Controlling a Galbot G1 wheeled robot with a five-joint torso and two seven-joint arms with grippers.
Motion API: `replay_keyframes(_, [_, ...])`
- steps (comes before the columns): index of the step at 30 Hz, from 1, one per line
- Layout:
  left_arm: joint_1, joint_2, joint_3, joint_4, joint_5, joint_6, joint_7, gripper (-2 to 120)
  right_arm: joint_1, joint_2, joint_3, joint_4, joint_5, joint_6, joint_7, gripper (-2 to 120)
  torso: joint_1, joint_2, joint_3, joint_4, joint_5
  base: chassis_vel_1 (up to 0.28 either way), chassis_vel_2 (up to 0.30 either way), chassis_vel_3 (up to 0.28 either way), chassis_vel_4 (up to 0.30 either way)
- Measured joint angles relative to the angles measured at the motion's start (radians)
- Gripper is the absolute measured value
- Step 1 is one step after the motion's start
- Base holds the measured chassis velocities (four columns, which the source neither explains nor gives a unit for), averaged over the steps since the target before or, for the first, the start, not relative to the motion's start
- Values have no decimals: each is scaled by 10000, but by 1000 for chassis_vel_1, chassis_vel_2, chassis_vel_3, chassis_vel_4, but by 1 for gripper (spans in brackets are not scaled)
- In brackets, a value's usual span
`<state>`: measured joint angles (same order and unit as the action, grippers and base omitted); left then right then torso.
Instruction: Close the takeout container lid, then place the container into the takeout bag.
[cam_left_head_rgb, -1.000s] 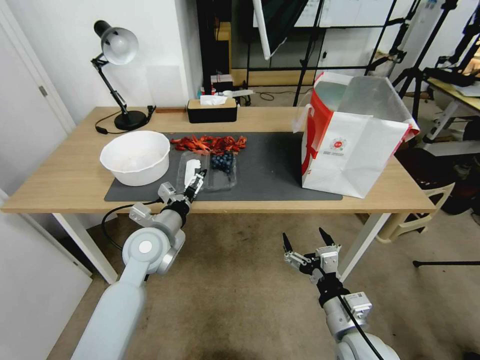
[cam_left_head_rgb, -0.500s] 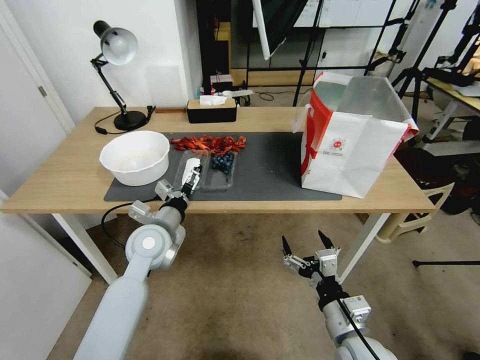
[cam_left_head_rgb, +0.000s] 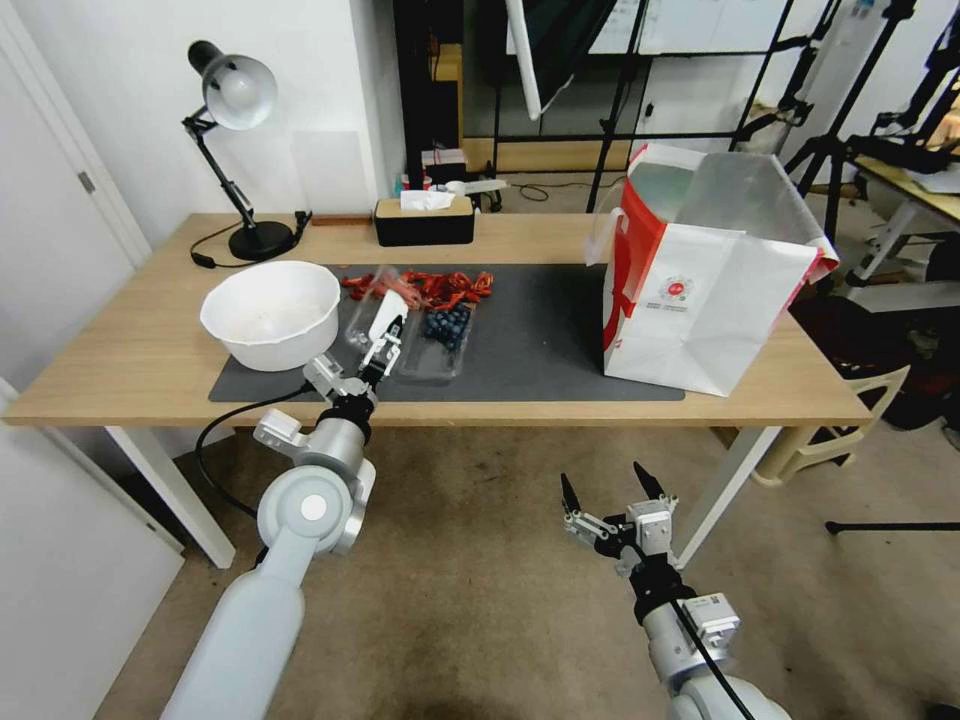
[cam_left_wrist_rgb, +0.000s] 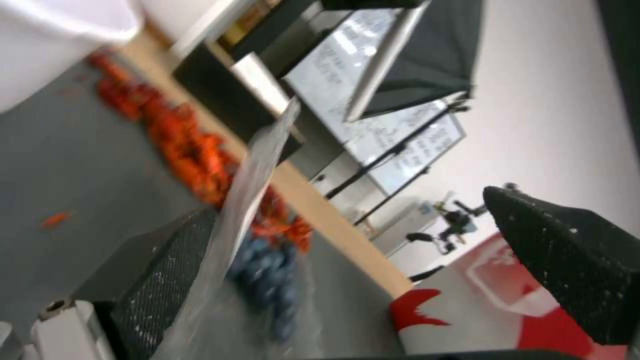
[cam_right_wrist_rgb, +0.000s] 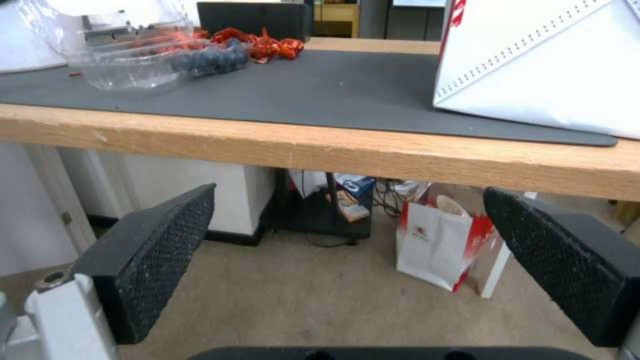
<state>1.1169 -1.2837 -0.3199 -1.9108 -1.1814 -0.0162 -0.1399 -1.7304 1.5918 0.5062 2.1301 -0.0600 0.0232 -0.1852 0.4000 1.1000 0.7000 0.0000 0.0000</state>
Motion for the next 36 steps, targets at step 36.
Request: replay_keyframes(36, [-1024, 364, 784, 169, -2171, 3227, -583, 66, 259, -323, -211, 930, 1495, -878, -537, 100, 0, 0, 0, 0, -1, 0, 0, 0, 0])
